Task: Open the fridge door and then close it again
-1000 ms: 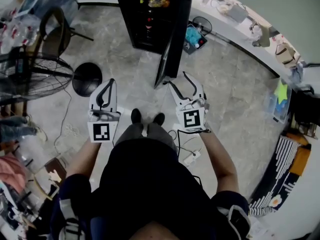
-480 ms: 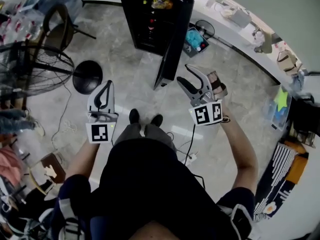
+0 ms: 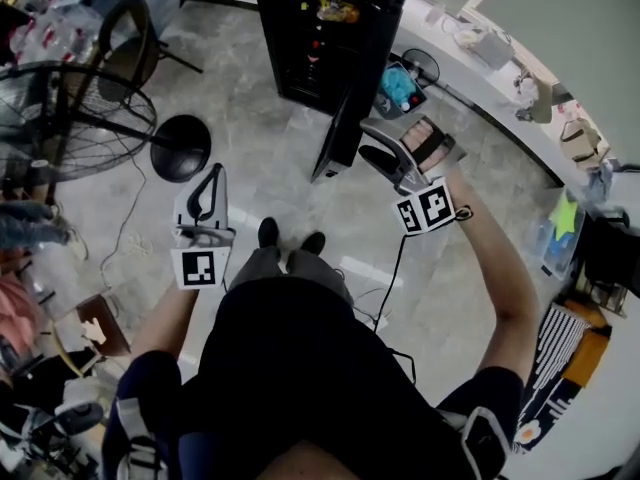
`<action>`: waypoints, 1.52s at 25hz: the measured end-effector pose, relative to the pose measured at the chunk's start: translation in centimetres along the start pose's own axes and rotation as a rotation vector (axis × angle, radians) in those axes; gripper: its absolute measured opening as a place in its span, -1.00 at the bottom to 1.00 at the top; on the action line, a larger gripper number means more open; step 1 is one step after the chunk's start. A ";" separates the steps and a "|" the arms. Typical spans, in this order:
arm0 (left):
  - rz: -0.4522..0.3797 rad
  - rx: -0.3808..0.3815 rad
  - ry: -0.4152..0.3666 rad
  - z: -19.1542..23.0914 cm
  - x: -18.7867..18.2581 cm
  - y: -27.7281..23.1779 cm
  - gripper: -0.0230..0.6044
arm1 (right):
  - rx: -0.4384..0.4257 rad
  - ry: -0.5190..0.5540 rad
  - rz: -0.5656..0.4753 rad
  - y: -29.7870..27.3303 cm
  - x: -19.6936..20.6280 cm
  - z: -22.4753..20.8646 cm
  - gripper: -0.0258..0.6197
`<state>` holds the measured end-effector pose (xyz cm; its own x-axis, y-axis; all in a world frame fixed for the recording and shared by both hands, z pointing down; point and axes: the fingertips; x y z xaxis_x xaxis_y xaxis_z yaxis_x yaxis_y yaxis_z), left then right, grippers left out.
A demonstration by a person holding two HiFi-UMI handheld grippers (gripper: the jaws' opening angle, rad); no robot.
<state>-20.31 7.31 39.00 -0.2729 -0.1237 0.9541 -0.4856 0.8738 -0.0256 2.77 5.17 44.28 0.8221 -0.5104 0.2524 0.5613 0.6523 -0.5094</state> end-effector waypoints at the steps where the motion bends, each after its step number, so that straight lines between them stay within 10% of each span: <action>1: 0.000 -0.005 0.001 0.1 0.0 0.1 -0.85 | -0.017 0.039 -0.008 -0.4 0.0 0.0 0.10; 16: 0.018 -0.049 0.001 1.2 0.5 1.7 -0.86 | -0.184 0.251 -0.035 -3.7 0.0 1.4 0.22; 38: 0.003 -0.011 0.043 3.6 1.6 -0.2 -0.86 | -0.140 0.115 0.059 -10.8 -3.3 -1.9 0.20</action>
<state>-23.65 5.29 39.46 -0.2378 -0.1010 0.9661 -0.4753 0.8795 -0.0250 -6.20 -1.24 47.44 0.8321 -0.5399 0.1270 0.4873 0.6023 -0.6322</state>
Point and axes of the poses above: the fingertips, and each gripper's own axes: y backward along the fingers, z to its left, x out of its underside, and after that the axes turned 6 degrees about -y, right-handed
